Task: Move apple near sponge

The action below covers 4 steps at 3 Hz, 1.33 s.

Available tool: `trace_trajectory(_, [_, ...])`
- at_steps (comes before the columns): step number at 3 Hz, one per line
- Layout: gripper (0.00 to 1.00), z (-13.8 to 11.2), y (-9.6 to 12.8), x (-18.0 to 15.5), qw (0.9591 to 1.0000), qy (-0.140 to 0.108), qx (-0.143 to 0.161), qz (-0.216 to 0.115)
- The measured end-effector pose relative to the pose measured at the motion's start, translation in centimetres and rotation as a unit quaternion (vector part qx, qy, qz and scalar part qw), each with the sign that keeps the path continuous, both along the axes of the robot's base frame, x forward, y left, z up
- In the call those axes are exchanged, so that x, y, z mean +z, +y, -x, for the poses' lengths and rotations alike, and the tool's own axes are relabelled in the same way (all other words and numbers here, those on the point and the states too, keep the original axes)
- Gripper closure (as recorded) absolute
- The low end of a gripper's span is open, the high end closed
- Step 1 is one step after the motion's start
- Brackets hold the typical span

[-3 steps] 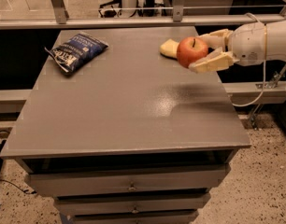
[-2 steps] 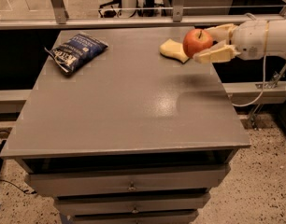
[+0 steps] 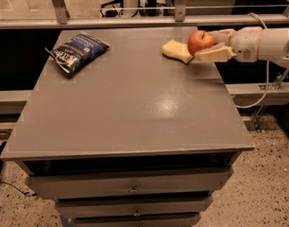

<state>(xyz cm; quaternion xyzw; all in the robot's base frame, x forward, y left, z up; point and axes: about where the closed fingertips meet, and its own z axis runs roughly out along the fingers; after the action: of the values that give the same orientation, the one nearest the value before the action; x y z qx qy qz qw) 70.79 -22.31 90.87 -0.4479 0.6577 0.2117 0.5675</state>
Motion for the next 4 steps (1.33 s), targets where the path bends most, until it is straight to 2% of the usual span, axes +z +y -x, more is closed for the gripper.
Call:
trace_trajectory(1, [1.0, -0.1, -1.3, -0.7, 0.9998, 0.006, -0.019, -0.002])
trace_trajectory(2, [0.77, -0.3, -1.7, -2.3, 0.999, 0.034, -0.026, -0.012])
trace_trajectory(4, [0.31, -0.7, -1.7, -3.9, 0.998, 0.056, -0.023, -0.02])
